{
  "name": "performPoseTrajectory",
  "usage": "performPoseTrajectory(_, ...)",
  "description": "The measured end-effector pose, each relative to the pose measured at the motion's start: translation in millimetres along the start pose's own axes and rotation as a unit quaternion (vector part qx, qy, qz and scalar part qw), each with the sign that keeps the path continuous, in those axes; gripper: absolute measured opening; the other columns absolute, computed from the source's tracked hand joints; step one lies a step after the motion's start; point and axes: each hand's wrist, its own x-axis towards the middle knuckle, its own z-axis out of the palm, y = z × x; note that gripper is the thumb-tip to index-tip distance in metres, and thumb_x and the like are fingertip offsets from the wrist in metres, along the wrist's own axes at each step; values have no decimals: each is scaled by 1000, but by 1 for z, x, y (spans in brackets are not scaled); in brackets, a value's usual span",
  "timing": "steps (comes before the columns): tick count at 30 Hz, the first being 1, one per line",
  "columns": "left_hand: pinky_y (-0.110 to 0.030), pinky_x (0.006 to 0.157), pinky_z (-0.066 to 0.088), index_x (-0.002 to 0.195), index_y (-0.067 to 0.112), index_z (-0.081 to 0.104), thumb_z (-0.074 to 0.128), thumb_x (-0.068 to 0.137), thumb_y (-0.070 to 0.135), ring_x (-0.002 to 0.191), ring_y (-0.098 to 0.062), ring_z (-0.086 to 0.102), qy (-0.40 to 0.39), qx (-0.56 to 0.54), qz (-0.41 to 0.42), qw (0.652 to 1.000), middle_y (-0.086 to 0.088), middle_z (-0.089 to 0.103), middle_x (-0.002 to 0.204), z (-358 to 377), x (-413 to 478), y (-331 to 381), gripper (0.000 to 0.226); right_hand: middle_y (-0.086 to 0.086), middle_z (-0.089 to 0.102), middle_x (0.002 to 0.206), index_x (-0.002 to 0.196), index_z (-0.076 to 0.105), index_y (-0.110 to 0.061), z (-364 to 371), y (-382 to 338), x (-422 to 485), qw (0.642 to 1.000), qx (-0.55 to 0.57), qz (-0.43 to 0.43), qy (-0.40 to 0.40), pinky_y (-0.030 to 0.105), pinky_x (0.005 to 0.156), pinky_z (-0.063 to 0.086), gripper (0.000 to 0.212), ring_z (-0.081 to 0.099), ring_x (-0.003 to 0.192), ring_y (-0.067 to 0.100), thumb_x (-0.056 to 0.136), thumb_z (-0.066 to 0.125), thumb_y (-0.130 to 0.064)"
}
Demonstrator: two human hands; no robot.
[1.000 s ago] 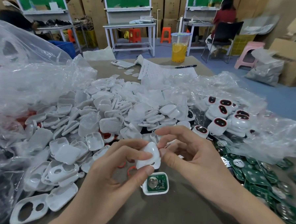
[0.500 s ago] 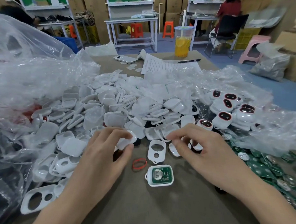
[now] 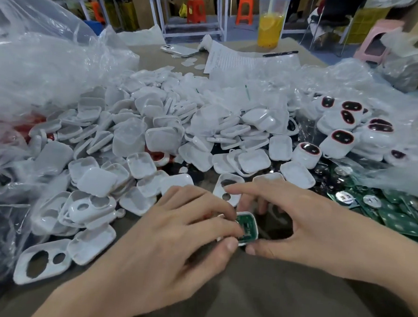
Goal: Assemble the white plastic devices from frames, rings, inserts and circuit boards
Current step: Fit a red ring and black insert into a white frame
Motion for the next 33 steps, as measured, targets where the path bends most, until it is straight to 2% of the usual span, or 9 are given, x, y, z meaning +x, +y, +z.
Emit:
performPoseTrajectory(3,-35,86,45,109,30,74,50,102,36,107,-13,54,-13,1,7,1000,13,63,118,0,0,1,26,-27,53,120,135,33,-67,1,0,0,1000,8,5,0,10,94,35,69,48,116,1,80,73,-54)
performPoseTrajectory(9,-34,88,45,112,29,74,51,101,34,108,-13,53,-20,-6,3,1000,9,62,118,2,0,0,26,-25,54,117,136,35,-65,1,-3,0,1000,20,8,-4,5,89,33,73,49,110,1,78,76,-47)
performPoseTrajectory(14,-35,88,45,114,31,73,50,102,35,108,-12,50,-27,-4,0,1000,8,60,119,3,-1,-1,27,-25,56,118,136,37,-65,2,0,1,1000,21,5,6,9,89,36,71,51,107,4,78,77,-52)
performPoseTrajectory(20,-35,88,44,119,30,72,49,103,35,108,-14,50,-38,-6,-2,999,8,59,121,3,0,0,28,-23,57,119,137,35,-65,3,1,1,1000,23,8,11,13,85,39,75,53,106,7,70,68,-62)
performPoseTrajectory(28,-36,88,44,121,30,70,49,102,37,110,-15,50,-53,-10,-3,999,7,58,123,4,1,1,29,-23,57,118,137,36,-64,3,1,1,1000,15,4,18,16,82,41,78,54,103,7,70,73,-57)
performPoseTrajectory(30,-36,88,43,121,30,71,49,102,37,109,-14,49,-43,-10,1,999,7,57,124,3,1,1,30,-23,57,117,138,37,-62,3,1,1,1000,17,-2,22,14,81,42,77,55,101,7,71,74,-54)
performPoseTrajectory(33,-38,89,41,114,28,74,52,100,32,104,-16,51,8,-1,0,1000,3,60,120,1,2,1,27,-29,57,116,137,38,-62,3,1,0,1000,6,-7,30,5,83,38,74,55,101,1,73,73,-57)
